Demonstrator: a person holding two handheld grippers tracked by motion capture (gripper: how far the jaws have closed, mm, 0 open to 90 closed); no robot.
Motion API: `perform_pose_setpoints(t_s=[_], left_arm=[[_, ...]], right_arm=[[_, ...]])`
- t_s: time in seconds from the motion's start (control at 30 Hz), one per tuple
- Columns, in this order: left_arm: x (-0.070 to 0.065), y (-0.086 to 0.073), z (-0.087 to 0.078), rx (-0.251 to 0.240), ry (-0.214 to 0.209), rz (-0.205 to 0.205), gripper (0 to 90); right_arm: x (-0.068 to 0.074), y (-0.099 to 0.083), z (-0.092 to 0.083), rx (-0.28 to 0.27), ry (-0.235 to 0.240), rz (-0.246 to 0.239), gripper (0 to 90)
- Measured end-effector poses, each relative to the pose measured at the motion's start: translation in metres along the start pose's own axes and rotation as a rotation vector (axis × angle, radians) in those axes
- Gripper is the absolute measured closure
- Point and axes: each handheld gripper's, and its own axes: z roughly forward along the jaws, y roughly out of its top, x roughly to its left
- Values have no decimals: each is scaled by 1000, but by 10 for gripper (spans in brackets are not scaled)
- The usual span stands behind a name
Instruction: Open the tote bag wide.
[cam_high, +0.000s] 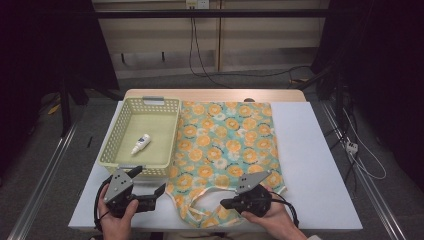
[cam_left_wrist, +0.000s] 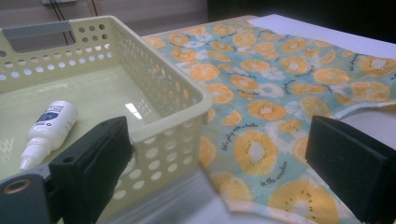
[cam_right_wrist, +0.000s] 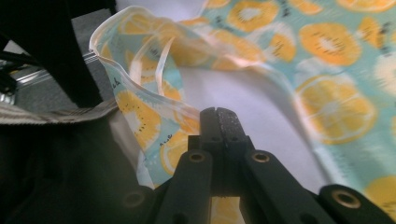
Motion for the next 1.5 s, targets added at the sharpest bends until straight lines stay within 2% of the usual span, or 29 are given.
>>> perform_pose_setpoints(t_s=[0.23,0.37,0.43,0.6,0.7,0.77,0.83,0.9,0.93,0.97,1.03,1.07,1.17,1.27,1.33,1.37,1.5], left_arm=[[0,0,0,-1,1,0,66],[0,0,0,-4,2,-7,66],[1,0,0,-2,3,-6,66],[0,0,0,-1,1,0,66],[0,0,0,-3,2,-6,66],[1,0,0,3,3,1,66],[1,0,0,3,4,3,66],[1,0,0,3,4,1,66],[1,0,0,4,4,2,66],[1,0,0,4,4,2,66],[1,0,0,4,4,2,66],[1,0,0,4,4,2,66],[1,0,0,6,3,3,66],[1,0,1,8,3,7,66],[1,0,1,9,3,3,66],[1,0,2,12,0,0,66],[1,0,2,14,0,3,66]], right_arm=[[-9,8,-8,-34,-15,11,900],[-13,18,-15,-68,-20,7,900],[-14,27,-21,-96,-33,-11,900],[-21,35,-26,-118,-57,-9,900],[-33,40,-28,-121,-101,-1,900],[-37,41,-28,-120,-105,-1,900],[-50,43,-29,-130,-129,21,900],[-54,44,-30,-129,-139,29,900],[-63,45,-30,-133,-154,44,900],[-63,45,-30,-133,-154,44,900],[-75,45,-30,-138,-175,70,900],[-75,45,-30,-138,-175,70,900],[-88,48,-31,-138,-211,88,900],[-95,50,-31,-134,-229,93,900],[-103,54,-29,-124,-264,84,900],[-103,54,-29,-124,-264,84,900],[-117,60,-21,-123,-285,97,900]])
